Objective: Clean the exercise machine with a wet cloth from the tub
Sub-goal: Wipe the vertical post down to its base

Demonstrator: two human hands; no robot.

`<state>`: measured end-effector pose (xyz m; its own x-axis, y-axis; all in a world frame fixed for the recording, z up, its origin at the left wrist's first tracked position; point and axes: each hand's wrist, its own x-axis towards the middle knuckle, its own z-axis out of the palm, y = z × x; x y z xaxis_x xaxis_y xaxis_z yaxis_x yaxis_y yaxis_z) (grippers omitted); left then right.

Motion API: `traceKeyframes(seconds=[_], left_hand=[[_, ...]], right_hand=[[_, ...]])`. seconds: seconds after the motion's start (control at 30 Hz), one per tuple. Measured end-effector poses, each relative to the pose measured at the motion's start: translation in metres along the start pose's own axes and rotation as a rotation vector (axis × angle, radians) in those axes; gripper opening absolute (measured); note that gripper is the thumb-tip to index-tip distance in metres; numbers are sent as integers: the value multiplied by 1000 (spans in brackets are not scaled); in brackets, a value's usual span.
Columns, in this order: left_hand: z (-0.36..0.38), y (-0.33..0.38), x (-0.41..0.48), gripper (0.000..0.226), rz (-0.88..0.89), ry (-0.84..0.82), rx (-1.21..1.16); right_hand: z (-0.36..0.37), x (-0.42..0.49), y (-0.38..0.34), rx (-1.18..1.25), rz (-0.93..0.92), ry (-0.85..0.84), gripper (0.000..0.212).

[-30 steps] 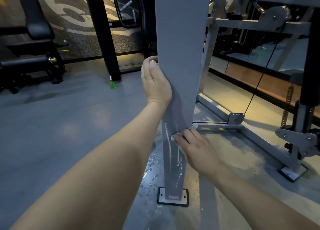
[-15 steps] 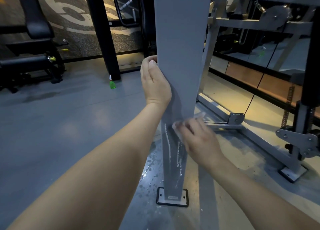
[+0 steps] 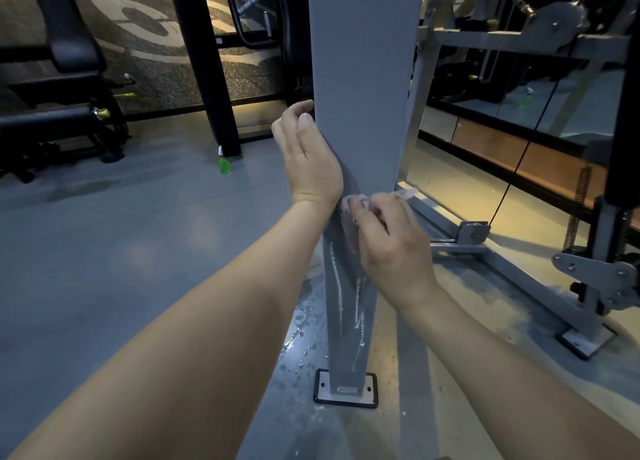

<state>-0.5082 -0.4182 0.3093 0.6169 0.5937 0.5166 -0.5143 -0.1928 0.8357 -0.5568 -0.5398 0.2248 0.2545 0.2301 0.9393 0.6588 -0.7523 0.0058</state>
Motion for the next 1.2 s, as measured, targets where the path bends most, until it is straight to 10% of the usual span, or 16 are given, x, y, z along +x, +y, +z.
traceKeyframes(seconds=[0.17, 0.4, 0.63, 0.83, 1.03, 1.2], left_hand=[[-3, 5, -1, 38, 6, -6, 6], [-2, 4, 0, 35, -6, 4, 0], [-3, 5, 0, 32, 23, 10, 27], [-4, 11, -1, 27, -10, -7, 30], [-23, -13, -24, 23, -169, -12, 8], [-15, -27, -34, 15, -264, 36, 40]], right_hand=[[6, -54, 6, -43, -212, -364, 37], [-1, 9, -11, -4, 63, -33, 6], [-6, -80, 26, 71, -103, -558, 62], [-18, -12, 31, -5, -61, -271, 9], [-12, -80, 25, 52, -23, -415, 41], [-18, -34, 35, 73, -25, -275, 20]])
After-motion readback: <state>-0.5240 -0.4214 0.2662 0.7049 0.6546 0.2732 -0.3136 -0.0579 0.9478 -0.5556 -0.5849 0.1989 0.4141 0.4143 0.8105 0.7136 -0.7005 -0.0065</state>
